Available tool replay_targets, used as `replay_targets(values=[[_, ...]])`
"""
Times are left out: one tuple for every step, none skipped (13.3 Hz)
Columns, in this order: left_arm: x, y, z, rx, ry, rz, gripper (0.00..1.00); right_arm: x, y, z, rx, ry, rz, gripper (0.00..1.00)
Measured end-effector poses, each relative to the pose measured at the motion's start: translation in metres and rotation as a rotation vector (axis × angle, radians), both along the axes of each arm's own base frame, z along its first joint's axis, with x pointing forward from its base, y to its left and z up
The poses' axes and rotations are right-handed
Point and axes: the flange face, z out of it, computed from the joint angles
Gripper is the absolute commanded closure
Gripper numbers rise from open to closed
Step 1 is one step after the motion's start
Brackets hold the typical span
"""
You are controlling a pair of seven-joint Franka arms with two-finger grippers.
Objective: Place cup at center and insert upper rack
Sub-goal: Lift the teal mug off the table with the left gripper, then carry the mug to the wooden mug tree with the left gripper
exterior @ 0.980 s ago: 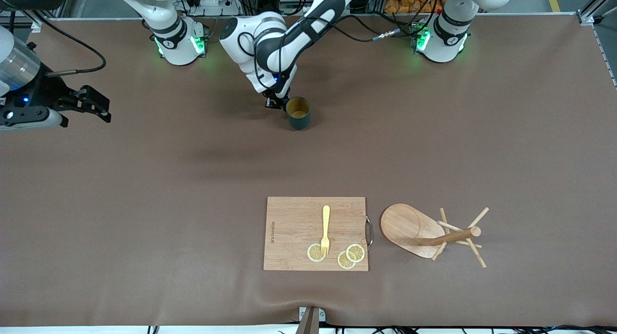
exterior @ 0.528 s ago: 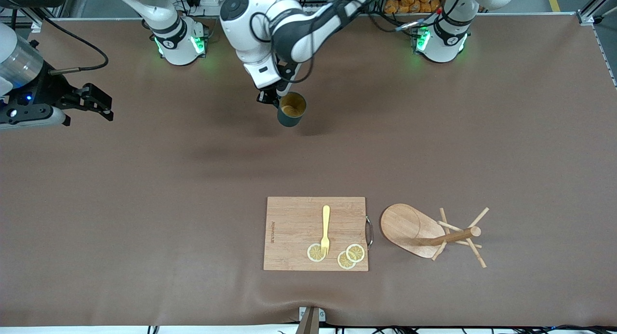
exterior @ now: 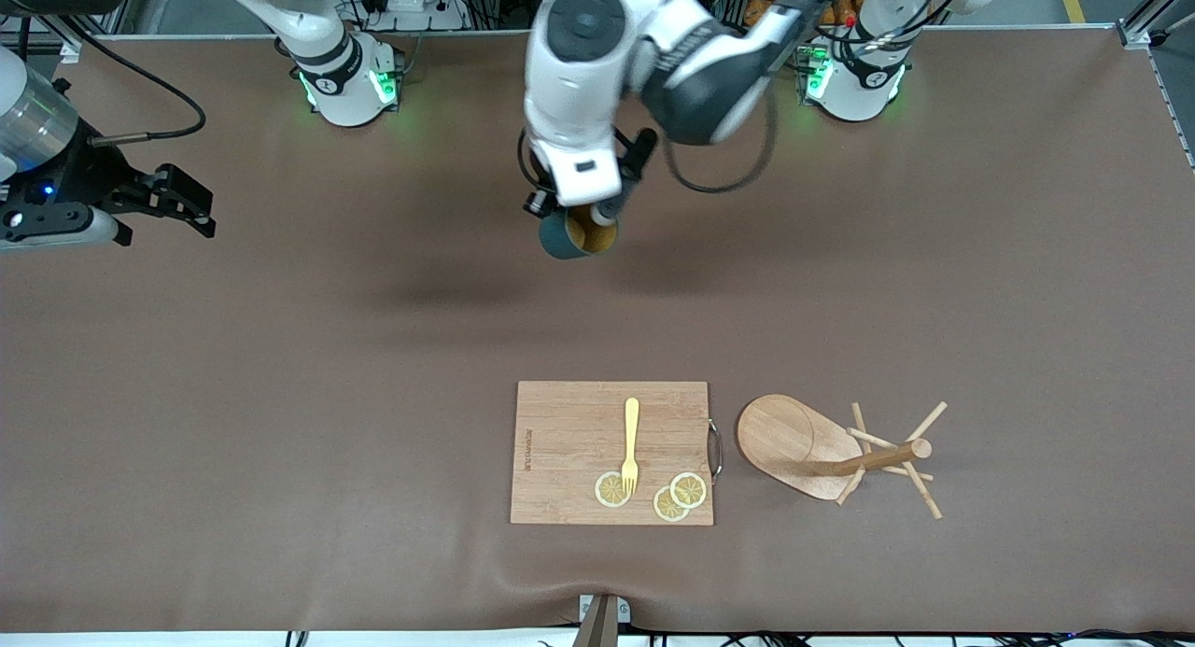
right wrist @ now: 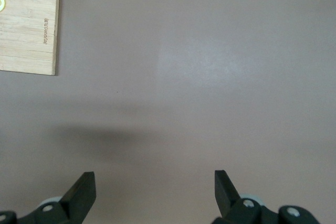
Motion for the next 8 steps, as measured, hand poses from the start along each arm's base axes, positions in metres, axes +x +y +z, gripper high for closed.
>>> replay_targets(values=[[0.021,0.024,0.014,-0.061,0.015,0.006,1.0,0.0,0.0,0.0,0.0,-0.001,0.0,0.0],[0.043,0.051,0.028,-0.121,0.026,0.012,1.0,0.0,0.001,0.0,0.0,-0.004,0.001,0.0],[0.063,0.079,0.038,-0.174,0.035,0.016,1.0,0.001,0.001,0.0,0.001,-0.007,0.002,0.0],[0.083,0.109,0.046,-0.222,0.048,0.019,1.0,0.001,0.002,0.0,0.001,-0.009,0.003,0.0],[0.1,0.137,0.05,-0.274,0.06,0.023,1.0,0.001,0.002,0.0,0.001,-0.009,0.004,0.0],[0.118,0.165,0.052,-0.332,0.069,0.028,1.0,0.001,0.003,0.0,0.001,-0.009,0.004,0.0],[0.134,0.191,0.049,-0.385,0.075,0.031,1.0,0.001,0.003,0.0,0.001,-0.01,0.005,0.0],[0.148,0.218,0.045,-0.433,0.076,0.031,1.0,0.001,0.003,0.0,0.001,-0.01,0.005,0.0]])
